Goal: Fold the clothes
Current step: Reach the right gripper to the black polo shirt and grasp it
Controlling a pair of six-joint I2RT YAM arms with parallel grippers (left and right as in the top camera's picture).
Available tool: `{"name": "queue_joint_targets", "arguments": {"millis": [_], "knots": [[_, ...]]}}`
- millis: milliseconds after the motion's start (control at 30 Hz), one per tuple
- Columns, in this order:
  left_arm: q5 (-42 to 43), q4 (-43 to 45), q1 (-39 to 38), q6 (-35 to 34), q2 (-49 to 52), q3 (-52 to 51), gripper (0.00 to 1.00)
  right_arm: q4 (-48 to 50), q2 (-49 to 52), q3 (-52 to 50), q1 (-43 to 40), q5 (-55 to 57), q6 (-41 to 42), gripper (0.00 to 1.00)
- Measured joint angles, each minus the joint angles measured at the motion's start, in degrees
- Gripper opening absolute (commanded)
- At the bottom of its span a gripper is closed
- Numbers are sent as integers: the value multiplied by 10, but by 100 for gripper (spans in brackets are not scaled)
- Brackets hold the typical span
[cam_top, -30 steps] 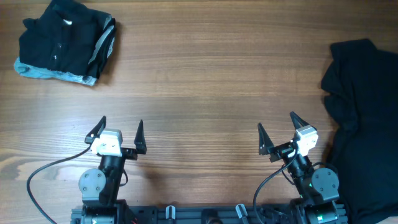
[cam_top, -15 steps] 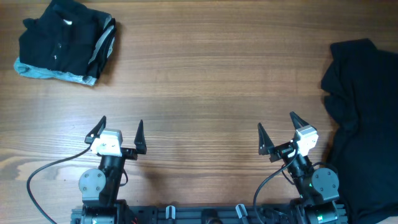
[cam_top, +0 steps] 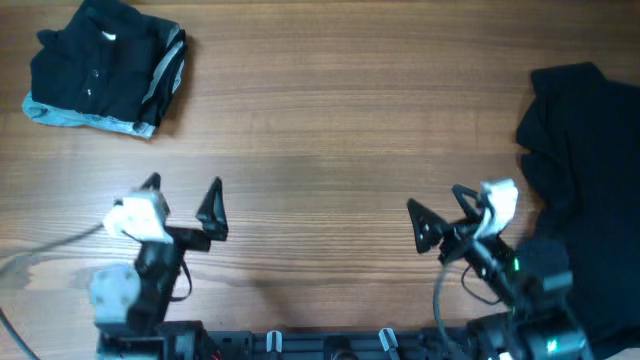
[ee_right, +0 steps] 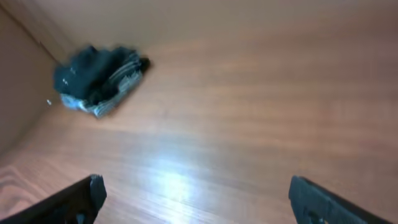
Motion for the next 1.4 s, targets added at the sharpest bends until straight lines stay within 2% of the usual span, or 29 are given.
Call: {"name": "queue_joint_targets", "arguments": {"millis": [33, 100, 133, 233, 267, 333, 400, 467, 567, 667, 833, 867, 900, 933, 967, 1033, 1100, 1200, 1300, 1367, 1400], "knots": [[1, -34, 0, -4, 47, 45, 100, -21, 31, 19, 0, 0, 0, 100], [1, -116, 0, -10, 174, 156, 100, -141, 258, 177, 0, 2, 2, 100], [7, -197, 0, -14, 255, 235, 100, -167, 314, 230, -1, 1, 2, 100], [40, -282, 0, -15, 400, 371, 100, -222, 479, 369, -3, -10, -18, 100], [49, -291, 0, -15, 418, 387, 100, -234, 512, 389, -5, -12, -23, 100], [78, -299, 0, -16, 438, 405, 100, -246, 551, 409, -21, 0, -9, 97], [100, -307, 0, -16, 443, 409, 100, -243, 594, 419, -89, 38, 30, 92], [107, -321, 0, -16, 448, 410, 100, -229, 626, 420, -184, 67, 55, 89], [111, -333, 0, -16, 454, 410, 100, -181, 696, 421, -326, 110, 70, 79], [111, -332, 0, -16, 454, 410, 100, -161, 755, 422, -368, 125, 75, 74], [112, -333, 0, -16, 454, 410, 100, -123, 834, 422, -370, 157, 77, 73], [112, -333, 0, -16, 454, 410, 100, -114, 847, 422, -370, 167, 77, 60], [112, -333, 0, -16, 454, 410, 100, -109, 856, 422, -370, 170, 77, 26], [113, -333, 0, -16, 454, 410, 100, -105, 862, 422, -370, 171, 78, 9], [113, -333, 0, -16, 454, 410, 100, -104, 868, 422, -370, 174, 76, 4], [113, -332, 0, -16, 454, 410, 100, -97, 868, 423, -370, 154, 66, 4], [114, -330, 0, -16, 454, 410, 100, -95, 869, 423, -363, 90, 38, 4], [116, -319, 0, -16, 449, 410, 100, -98, 860, 423, -307, -17, -12, 4], [117, -288, 0, -16, 416, 410, 100, -103, 811, 423, -156, -70, -34, 4], [117, -260, 2, -16, 383, 413, 100, -98, 788, 425, -8, -91, -36, 4], [115, -257, 5, -16, 369, 414, 100, -92, 787, 426, 66, -97, -36, 19]]}}
